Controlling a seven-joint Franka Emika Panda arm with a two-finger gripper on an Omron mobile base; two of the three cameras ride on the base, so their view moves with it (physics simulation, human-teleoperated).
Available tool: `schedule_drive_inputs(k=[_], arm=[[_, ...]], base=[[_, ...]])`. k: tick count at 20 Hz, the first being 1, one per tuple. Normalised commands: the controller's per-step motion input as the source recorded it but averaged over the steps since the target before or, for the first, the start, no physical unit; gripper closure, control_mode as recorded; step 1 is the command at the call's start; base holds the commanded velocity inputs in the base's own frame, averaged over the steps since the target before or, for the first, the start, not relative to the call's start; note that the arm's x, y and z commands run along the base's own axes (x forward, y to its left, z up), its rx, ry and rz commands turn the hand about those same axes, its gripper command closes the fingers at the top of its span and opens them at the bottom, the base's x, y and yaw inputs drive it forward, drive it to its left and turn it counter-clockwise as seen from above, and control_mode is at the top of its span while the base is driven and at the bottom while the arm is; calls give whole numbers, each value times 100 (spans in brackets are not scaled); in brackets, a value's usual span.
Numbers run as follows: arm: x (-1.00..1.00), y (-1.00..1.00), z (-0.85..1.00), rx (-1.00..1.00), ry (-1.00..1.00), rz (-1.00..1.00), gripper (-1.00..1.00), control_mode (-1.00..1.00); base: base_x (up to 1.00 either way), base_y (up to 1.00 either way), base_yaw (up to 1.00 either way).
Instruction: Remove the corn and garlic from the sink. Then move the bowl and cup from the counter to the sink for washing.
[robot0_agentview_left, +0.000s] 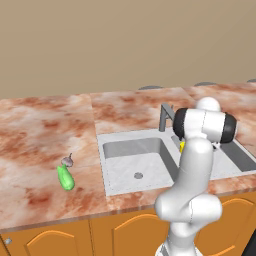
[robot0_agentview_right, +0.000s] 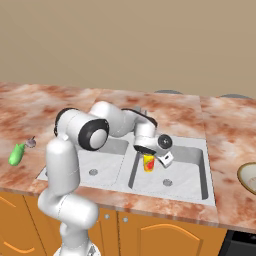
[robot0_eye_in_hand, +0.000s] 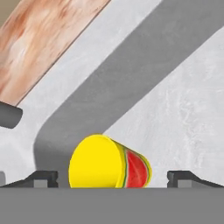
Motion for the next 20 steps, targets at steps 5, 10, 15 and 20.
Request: schedule_drive_inputs(k=[5,10,15,20], arm=[[-9,-25,21,0,0,0,-100,-100],[-9,-22,27,-3,0,0,-100,-100],[-13,-18,30,-14,0,3,-100,-100],[-18,-20,25,-21,0,3,-100,-100]], base=[[0,0,0],[0,0,0],[0,0,0],[0,0,0]])
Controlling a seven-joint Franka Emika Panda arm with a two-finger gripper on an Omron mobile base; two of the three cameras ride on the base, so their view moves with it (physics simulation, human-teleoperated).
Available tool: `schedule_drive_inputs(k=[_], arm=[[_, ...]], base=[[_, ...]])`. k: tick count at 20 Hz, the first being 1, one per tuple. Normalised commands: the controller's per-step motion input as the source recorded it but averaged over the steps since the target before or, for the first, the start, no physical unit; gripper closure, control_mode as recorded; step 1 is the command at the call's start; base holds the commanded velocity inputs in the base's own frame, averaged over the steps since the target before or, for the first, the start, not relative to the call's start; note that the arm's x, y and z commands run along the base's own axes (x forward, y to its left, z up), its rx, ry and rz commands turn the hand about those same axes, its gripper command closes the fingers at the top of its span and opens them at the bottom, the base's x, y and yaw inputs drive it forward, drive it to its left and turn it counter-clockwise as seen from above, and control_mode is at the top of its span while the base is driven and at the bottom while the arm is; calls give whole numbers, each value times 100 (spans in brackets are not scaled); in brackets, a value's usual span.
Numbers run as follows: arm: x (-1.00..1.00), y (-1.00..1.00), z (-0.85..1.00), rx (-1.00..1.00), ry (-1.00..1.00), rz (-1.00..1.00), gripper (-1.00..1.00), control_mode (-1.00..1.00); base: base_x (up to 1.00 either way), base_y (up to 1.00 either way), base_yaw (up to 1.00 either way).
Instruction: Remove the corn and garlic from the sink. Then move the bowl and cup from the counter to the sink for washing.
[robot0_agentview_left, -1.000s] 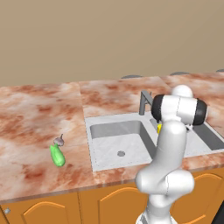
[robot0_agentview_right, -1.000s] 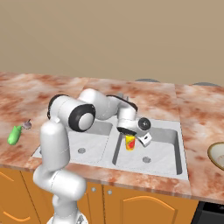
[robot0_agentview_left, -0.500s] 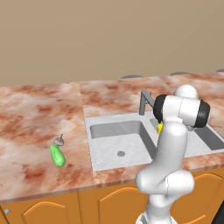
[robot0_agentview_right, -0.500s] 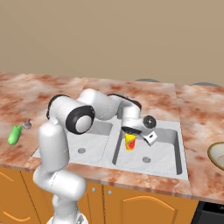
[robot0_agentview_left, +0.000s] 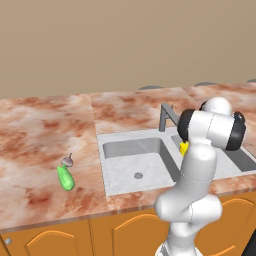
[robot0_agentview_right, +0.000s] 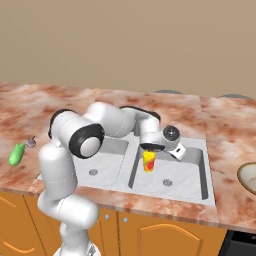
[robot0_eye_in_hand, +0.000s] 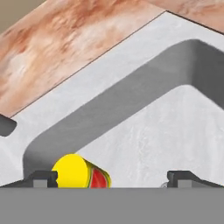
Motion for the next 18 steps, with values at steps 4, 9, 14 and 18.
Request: schedule_drive_inputs(k=[4,9,14,18], arm=[[-26,-15,19,-27,1,6,-100,-100],[-32,-19,17,-27,0,4,-100,-100],[-26,-15,22,-28,1,0,-100,-100],[-22,-13,27,-27,14,0,-100,-100]], base=[[0,0,0],[0,0,0],[0,0,0],[0,0,0]])
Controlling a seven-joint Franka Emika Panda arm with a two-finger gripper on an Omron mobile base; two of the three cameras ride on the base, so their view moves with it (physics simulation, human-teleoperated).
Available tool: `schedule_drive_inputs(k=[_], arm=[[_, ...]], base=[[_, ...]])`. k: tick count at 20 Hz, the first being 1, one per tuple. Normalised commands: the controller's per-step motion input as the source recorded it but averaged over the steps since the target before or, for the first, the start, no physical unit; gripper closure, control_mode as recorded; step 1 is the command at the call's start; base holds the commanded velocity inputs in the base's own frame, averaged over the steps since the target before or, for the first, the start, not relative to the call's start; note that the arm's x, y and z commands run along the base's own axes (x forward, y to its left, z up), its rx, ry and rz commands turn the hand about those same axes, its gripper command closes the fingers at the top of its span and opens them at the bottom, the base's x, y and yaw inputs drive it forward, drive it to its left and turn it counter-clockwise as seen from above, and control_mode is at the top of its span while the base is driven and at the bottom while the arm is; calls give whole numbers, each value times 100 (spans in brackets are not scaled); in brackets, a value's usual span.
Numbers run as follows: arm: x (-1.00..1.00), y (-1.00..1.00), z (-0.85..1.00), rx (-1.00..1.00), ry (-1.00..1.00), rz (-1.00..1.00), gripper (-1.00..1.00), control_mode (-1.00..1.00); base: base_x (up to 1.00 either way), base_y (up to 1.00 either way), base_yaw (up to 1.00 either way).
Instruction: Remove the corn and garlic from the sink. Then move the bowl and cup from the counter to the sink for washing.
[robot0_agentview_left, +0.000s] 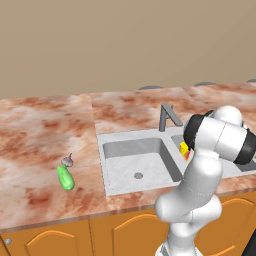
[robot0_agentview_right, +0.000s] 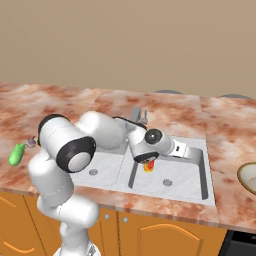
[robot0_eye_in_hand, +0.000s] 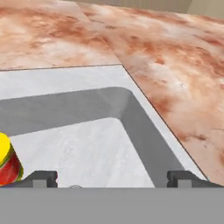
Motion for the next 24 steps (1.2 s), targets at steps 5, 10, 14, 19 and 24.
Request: schedule_drive_inputs(k=[5,10,14,19,24], arm=[[-16,-7,31,-17,31,0,-100,-100],[0,0,55,0,35,7,-100,-100],[0,0,57,0,35,14,-100,-100],[0,0,58,0,34,13,-100,-100],[0,0,56,0,31,9,-100,-100]], base=[[0,0,0],[0,0,0],[0,0,0],[0,0,0],[0,0,0]])
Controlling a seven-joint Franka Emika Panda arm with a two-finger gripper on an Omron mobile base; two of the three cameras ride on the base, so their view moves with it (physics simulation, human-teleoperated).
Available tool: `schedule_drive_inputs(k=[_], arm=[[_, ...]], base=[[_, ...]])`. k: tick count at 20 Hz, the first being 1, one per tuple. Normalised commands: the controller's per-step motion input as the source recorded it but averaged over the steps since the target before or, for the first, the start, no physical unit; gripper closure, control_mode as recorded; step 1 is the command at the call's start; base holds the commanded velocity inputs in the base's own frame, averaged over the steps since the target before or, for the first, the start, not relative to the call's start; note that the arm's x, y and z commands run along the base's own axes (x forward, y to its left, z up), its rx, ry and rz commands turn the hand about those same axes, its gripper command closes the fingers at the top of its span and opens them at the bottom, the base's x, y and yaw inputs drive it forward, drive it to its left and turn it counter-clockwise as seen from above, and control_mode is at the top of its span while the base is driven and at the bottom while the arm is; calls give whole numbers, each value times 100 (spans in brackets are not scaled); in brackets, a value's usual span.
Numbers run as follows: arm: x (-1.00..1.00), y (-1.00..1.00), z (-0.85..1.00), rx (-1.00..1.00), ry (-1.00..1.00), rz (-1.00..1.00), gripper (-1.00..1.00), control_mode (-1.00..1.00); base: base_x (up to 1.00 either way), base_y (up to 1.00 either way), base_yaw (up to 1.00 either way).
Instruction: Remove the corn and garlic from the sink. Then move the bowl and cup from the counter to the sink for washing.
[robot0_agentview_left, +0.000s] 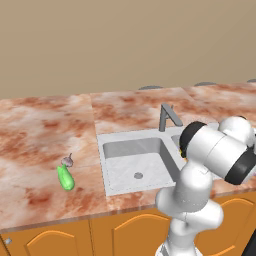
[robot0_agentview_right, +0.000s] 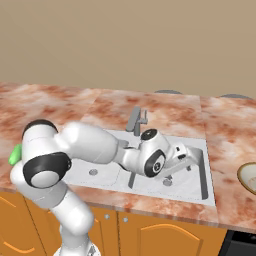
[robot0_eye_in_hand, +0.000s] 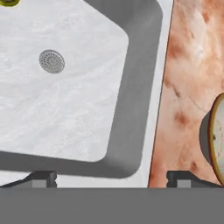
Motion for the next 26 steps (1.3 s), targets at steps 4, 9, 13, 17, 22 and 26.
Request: schedule_drive_inputs(k=[4,9,13,17,22,26], arm=[[0,-1,33,0,11,6,-100,-100],[-1,-9,28,0,2,0,-100,-100],[0,-12,34,0,14,0,-100,-100],[0,-17,29,0,18,-5,-100,-100],[0,-21,16,0,29,-12,-100,-100],[0,-24,10,0,16,-8,-100,-100]], base=[[0,0,0],[0,0,0],[0,0,0],[0,0,0],[0,0,0],[0,0,0]])
